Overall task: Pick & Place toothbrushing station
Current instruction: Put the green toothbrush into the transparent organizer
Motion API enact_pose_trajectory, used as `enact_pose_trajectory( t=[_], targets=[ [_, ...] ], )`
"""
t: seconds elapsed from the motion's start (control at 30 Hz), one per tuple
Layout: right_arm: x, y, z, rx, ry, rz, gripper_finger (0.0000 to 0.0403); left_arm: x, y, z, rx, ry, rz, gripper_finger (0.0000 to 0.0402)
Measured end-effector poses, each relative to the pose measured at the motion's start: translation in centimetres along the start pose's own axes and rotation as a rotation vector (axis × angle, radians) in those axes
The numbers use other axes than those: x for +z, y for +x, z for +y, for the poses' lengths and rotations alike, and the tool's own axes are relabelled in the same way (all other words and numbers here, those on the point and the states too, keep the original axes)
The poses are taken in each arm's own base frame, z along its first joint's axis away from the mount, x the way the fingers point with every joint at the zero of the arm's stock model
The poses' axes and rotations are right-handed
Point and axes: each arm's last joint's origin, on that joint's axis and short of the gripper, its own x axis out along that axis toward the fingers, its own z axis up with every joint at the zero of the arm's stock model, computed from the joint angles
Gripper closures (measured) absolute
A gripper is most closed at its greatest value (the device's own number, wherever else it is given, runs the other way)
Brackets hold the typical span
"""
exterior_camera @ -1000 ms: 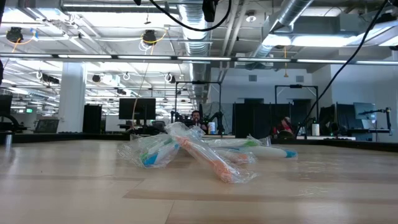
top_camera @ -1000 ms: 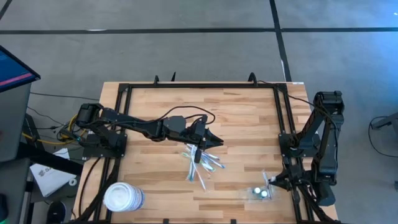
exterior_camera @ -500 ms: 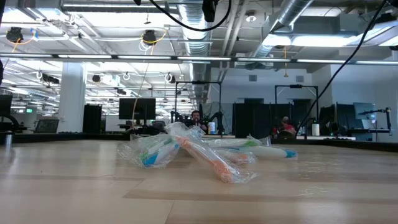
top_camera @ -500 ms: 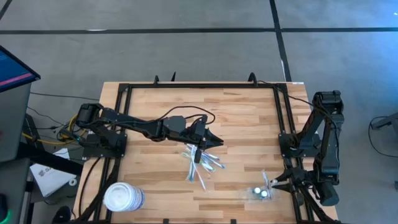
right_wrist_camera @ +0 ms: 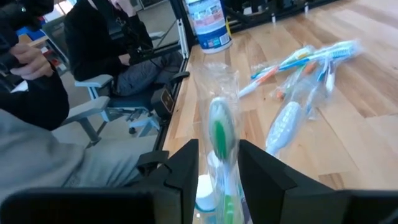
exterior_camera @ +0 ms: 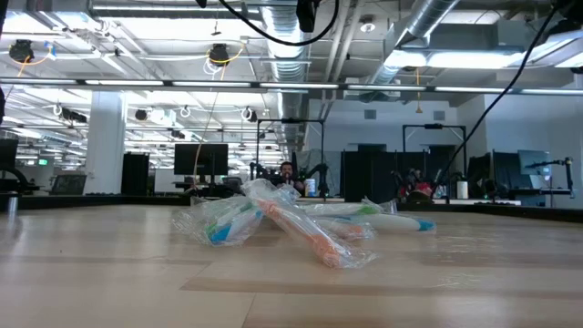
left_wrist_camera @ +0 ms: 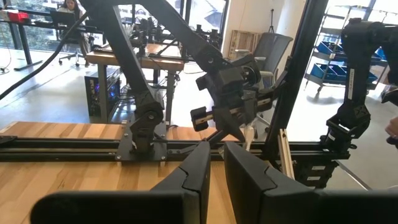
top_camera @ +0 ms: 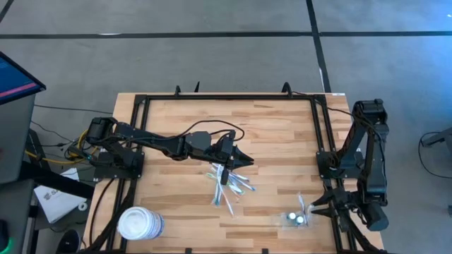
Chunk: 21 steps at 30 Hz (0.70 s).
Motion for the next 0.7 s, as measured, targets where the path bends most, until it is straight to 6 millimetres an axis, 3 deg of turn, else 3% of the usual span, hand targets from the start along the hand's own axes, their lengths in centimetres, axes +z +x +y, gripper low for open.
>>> enact_pose_trajectory(
  t=[0.23, 0.5, 0.7],
  targets=[
    [-0.14, 0.00, -0.07, 0.003, -0.008, 0.040, 0.0308, 0.00, 0.00, 0.00, 0.000, 0.000, 0.000, 0.0361],
    [-0.32, -0.04, -0.03, 0.014, -0.009, 0.099, 0.0394, 0.00, 0.00, 0.00, 0.000, 0.000, 0.000, 0.0361],
    [-0.43, -0.12, -0.01, 0.021, -0.001, 0.129, 0.0399, 0.01, 0.00, 0.01, 0.001, 0.000, 0.000, 0.0361]
  ],
)
